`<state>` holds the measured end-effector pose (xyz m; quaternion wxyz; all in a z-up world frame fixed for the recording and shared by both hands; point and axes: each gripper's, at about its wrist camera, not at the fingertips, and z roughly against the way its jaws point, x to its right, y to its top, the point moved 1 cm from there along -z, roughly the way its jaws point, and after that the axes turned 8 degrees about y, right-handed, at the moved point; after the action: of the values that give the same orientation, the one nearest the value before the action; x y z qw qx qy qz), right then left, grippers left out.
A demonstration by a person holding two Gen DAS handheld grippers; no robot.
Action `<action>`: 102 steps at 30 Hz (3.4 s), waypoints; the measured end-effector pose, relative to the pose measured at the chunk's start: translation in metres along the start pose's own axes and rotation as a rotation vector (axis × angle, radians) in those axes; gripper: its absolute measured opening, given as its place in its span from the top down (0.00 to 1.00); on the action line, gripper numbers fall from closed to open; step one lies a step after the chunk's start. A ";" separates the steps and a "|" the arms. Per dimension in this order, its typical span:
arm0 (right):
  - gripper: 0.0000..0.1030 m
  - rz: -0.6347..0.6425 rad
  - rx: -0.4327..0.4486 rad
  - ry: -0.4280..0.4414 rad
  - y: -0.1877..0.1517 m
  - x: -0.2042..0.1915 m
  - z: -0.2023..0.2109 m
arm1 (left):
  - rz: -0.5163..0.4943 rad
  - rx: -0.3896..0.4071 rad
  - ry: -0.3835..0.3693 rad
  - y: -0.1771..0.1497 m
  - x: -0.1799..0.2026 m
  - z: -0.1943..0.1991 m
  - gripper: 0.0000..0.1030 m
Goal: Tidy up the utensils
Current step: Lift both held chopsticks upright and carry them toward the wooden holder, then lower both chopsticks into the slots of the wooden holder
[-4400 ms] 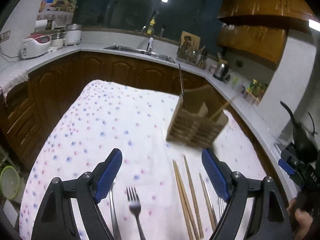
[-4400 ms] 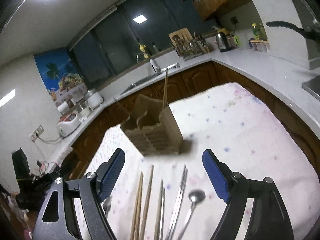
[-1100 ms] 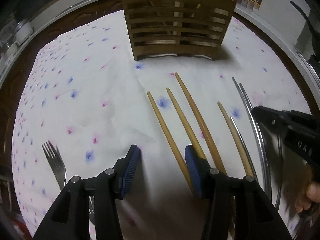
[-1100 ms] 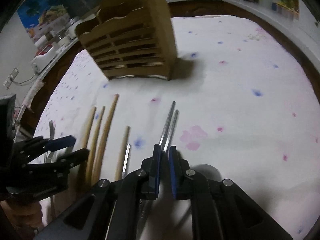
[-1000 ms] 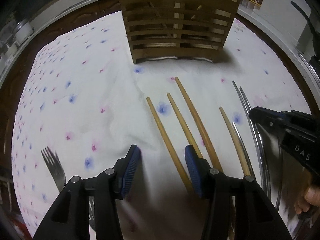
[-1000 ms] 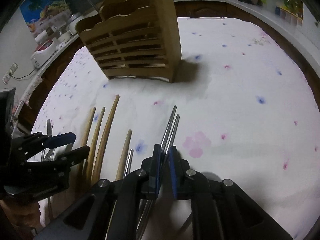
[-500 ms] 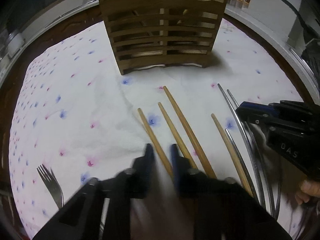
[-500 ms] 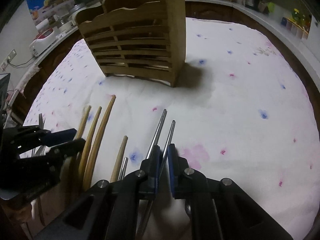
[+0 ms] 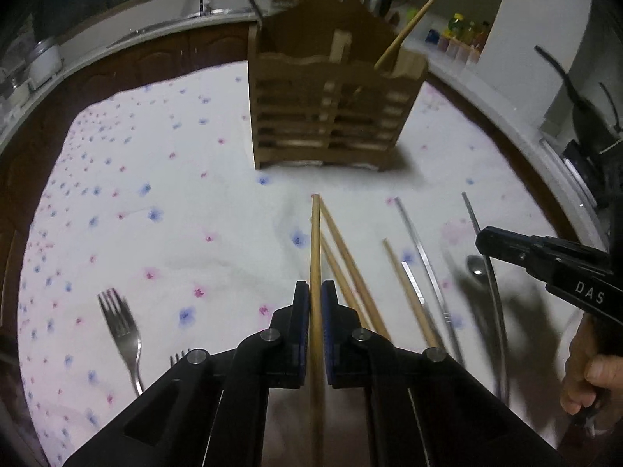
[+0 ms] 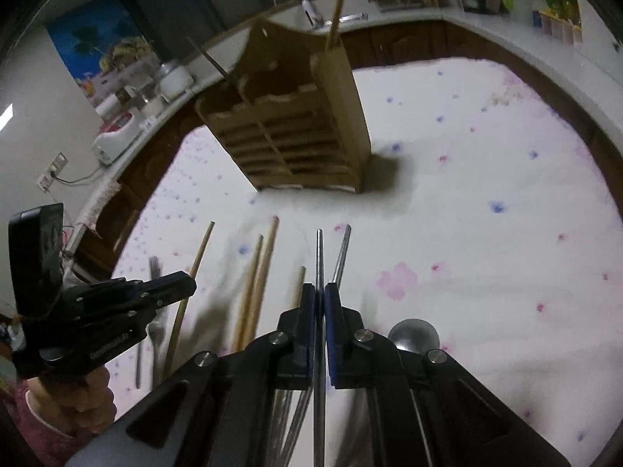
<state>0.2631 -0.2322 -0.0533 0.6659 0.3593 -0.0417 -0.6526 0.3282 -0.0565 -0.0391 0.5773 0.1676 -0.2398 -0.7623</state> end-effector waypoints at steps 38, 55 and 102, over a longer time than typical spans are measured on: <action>0.95 0.100 0.350 0.026 0.010 -0.057 0.125 | 0.191 0.387 -0.097 -0.050 -0.053 0.175 0.96; 0.95 0.080 0.495 0.035 0.089 -0.052 0.133 | 0.236 0.544 -0.094 0.017 -0.076 0.170 0.96; 0.95 -0.049 0.478 -0.031 0.158 0.013 0.001 | 0.282 0.487 -0.015 0.154 -0.070 -0.039 0.96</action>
<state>0.3967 -0.2621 0.0258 0.5452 0.4973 -0.1963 -0.6456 0.4911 -0.0298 0.0130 0.6188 0.2606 -0.4410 -0.5956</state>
